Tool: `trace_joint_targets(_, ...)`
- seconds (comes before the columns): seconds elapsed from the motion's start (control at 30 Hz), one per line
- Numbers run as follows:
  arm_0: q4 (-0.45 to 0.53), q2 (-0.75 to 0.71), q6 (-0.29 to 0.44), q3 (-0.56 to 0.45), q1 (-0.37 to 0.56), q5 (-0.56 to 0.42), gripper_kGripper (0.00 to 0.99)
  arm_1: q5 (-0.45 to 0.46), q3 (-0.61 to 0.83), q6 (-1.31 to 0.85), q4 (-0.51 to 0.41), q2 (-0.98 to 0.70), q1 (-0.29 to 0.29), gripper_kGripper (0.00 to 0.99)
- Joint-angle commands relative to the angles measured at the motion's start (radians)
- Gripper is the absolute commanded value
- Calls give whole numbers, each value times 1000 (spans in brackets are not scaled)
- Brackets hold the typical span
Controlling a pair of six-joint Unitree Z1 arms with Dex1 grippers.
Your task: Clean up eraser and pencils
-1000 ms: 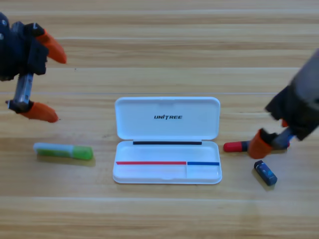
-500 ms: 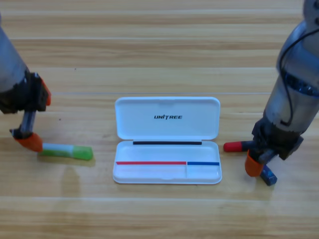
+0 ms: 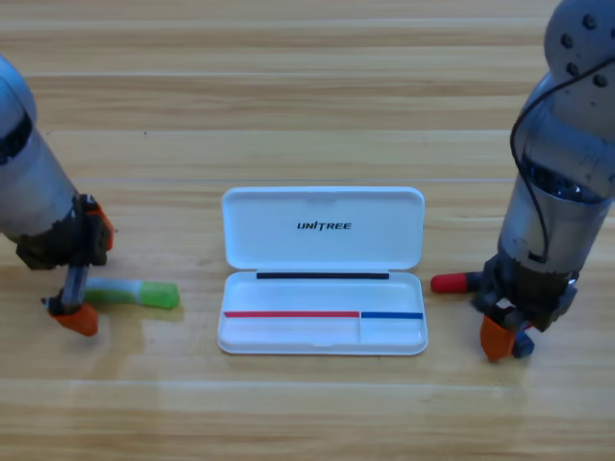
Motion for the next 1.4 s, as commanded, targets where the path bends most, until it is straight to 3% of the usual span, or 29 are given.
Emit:
trace_joint_targets(0.03,-45,52,9,37,12,-16,990,31,0,-21,23,79,-19,299)
trace_joint_targets(0.1,-62,60,11,45,12,-19,990,41,-5,-24,32,78,-19,178)
trace_joint_targets(0.23,-81,78,11,51,12,-25,990,55,-14,-25,55,69,-25,143)
trace_joint_targets(0.3,-98,81,11,62,12,-25,990,60,-22,-38,72,56,-31,0)
trace_joint_targets(0.63,-142,112,11,85,12,-28,989,58,-257,-444,344,-33,-22,0)
trace_joint_targets(0.93,-145,141,9,77,32,-39,879,61,-399,-734,363,79,19,0)
trace_joint_targets(1.13,-144,158,12,71,42,-48,672,92,-482,-791,365,151,51,0)
trace_joint_targets(1.4,-131,161,40,53,42,-55,15,109,-531,-822,376,204,99,0)
